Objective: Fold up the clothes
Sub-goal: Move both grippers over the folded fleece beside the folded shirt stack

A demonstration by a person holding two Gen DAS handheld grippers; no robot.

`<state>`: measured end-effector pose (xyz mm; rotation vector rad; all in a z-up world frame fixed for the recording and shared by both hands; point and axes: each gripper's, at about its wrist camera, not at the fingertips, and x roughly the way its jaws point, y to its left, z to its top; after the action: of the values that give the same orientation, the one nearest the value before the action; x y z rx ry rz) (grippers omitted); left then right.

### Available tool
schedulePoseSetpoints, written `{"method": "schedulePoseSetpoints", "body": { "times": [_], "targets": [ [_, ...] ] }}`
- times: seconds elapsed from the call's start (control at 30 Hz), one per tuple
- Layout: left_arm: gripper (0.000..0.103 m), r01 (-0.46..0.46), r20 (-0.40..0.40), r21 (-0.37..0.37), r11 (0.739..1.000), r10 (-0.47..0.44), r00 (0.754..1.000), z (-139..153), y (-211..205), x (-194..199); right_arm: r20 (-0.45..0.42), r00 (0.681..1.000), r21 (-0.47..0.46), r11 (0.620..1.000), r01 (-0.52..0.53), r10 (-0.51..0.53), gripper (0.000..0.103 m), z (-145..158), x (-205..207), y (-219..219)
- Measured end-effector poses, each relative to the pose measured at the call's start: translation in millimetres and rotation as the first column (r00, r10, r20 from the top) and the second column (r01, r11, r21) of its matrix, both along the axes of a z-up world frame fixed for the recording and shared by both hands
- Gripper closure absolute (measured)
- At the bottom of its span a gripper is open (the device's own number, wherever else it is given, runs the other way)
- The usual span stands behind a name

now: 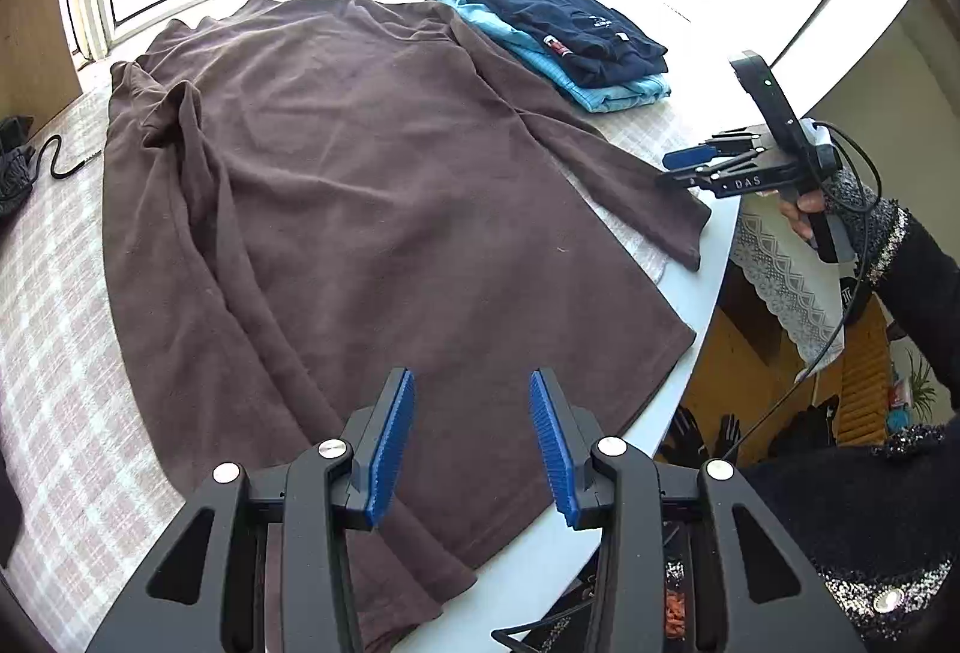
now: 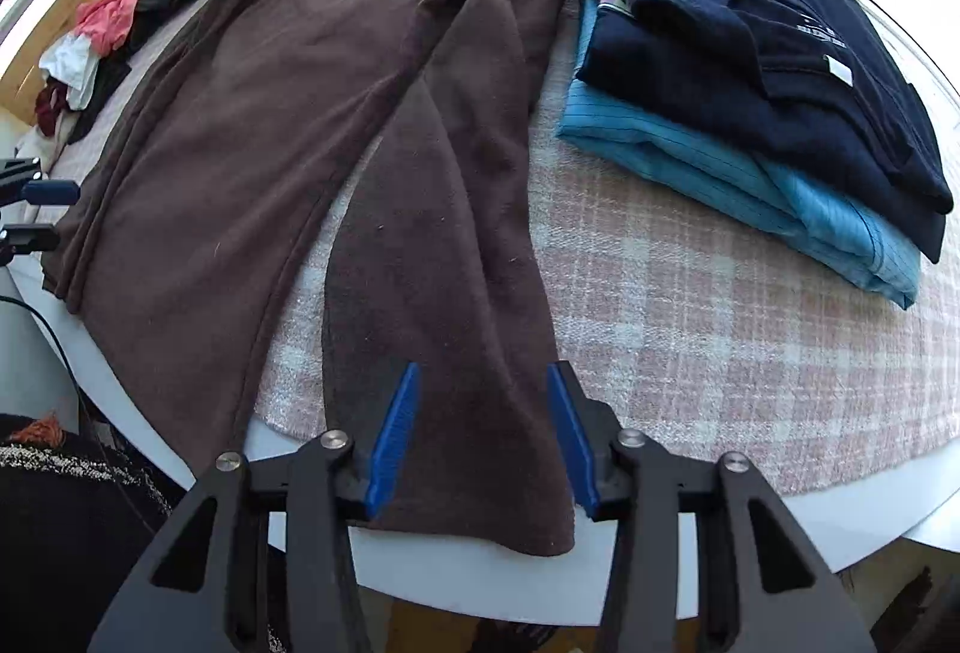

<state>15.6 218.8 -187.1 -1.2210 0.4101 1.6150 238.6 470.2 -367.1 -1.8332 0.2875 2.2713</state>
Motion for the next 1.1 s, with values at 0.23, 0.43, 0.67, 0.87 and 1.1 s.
{"method": "schedulePoseSetpoints", "body": {
  "times": [0.23,0.43,0.67,0.87,1.1],
  "targets": [
    [0.065,-0.002,0.042,-0.038,0.999,0.004,0.999,-22.6,84.2,35.9,-0.085,0.995,-0.055,0.997,-0.060,0.056,0.099,-33.7,10.0,23.6],
    [0.065,0.081,0.056,-0.030,0.996,-0.079,0.995,-23.7,147.7,73.4,-0.134,0.990,-0.153,0.986,-0.067,0.047,0.089,-72.8,6.0,43.5],
    [0.065,0.132,0.063,-0.014,0.991,-0.131,0.989,-20.1,194.3,96.5,-0.108,0.988,-0.230,0.969,0.086,-0.113,0.088,-148.0,33.2,61.2],
    [0.064,0.220,0.026,-0.002,0.975,-0.220,0.975,-14.2,244.7,117.2,-0.124,0.960,-0.205,0.953,0.221,-0.250,0.088,-189.4,66.1,61.1],
    [0.063,0.451,-0.214,-0.128,0.883,-0.468,0.857,-29.7,326.6,162.4,-0.199,0.911,-0.212,0.923,0.321,-0.362,0.084,-212.7,79.9,62.7]
  ]
}}
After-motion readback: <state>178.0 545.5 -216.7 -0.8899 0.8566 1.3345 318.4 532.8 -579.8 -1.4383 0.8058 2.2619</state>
